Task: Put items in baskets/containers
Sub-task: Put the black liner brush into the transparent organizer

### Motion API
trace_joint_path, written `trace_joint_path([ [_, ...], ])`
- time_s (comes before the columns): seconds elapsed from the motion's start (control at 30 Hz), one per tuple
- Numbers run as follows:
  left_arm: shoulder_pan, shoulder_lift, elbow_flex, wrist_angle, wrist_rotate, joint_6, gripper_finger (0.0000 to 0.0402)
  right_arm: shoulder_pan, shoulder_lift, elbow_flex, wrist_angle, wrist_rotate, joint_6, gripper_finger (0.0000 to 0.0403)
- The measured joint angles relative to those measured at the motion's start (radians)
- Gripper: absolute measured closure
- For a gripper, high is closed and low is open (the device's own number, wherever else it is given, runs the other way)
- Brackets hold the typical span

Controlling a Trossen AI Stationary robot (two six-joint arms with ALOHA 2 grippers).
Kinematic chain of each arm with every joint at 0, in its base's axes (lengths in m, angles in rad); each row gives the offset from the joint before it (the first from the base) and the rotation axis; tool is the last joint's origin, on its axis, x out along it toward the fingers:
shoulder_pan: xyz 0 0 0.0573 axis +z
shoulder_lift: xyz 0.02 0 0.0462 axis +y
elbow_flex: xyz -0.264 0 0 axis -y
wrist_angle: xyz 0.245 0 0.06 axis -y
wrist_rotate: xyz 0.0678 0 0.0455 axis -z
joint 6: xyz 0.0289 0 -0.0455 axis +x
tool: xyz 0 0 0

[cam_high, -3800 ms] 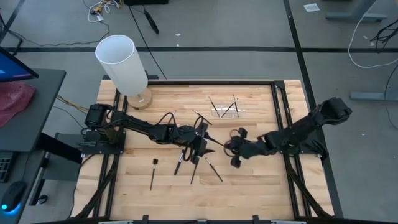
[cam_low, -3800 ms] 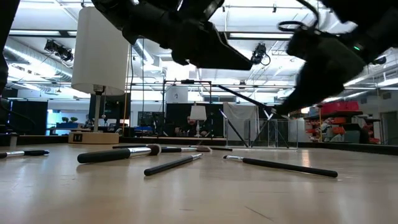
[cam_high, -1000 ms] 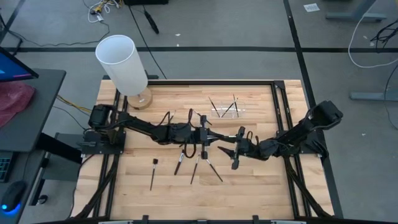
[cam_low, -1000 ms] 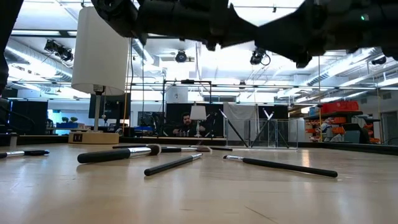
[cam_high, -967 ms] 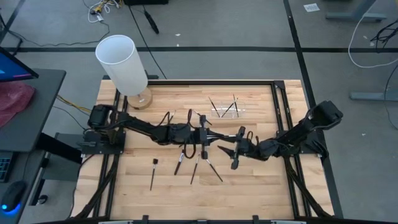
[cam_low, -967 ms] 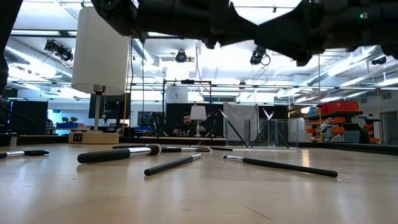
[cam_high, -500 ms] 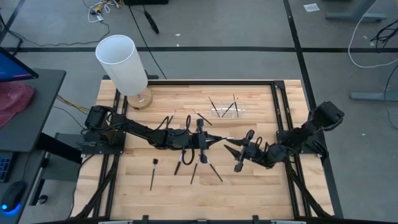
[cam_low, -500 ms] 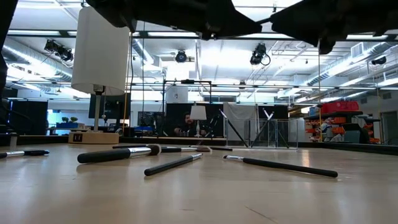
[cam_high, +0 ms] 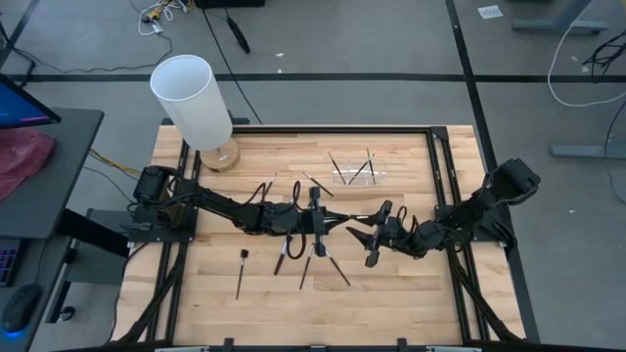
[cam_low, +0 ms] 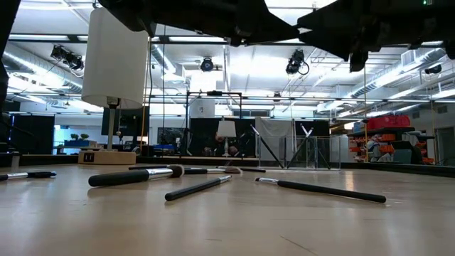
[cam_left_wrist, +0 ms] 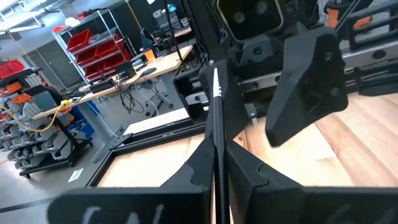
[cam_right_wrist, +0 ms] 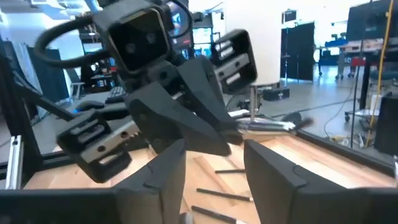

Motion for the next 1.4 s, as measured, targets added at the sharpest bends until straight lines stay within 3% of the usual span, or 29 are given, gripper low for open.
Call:
trace_joint_path([
  [0.2, 0.000, 0.000, 0.000, -0.002, 0.000, 0.001, 0.0377, 0.000, 0.000, 0.000, -0.031, 0.066, 0.030, 0.0215],
  [0.47, 0.000, 0.000, 0.000, -0.005, 0.000, 0.002, 0.0378, 0.022, 0.000, -0.001, 0.092, 0.090, -0.113, 0.0216],
  [0.67, 0.000, 0.001, 0.000, -0.006, 0.000, 0.001, 0.0376, 0.024, 0.000, -0.001, 0.110, 0.079, -0.130, 0.0259],
  [0.97, -0.001, 0.002, 0.000, -0.011, 0.014, 0.004, 0.0372, 0.023, 0.000, -0.001, 0.106, 0.014, -0.129, 0.0383],
  [1.23, 0.004, 0.002, 0.006, -0.037, 0.034, 0.003, 0.0370, 0.027, -0.022, 0.000, 0.085, 0.054, -0.152, 0.0389],
  [1.4, 0.027, 0.000, 0.003, -0.086, -0.003, -0.057, 0.0332, 0.031, -0.142, -0.002, 0.057, 0.189, -0.215, 0.0392],
])
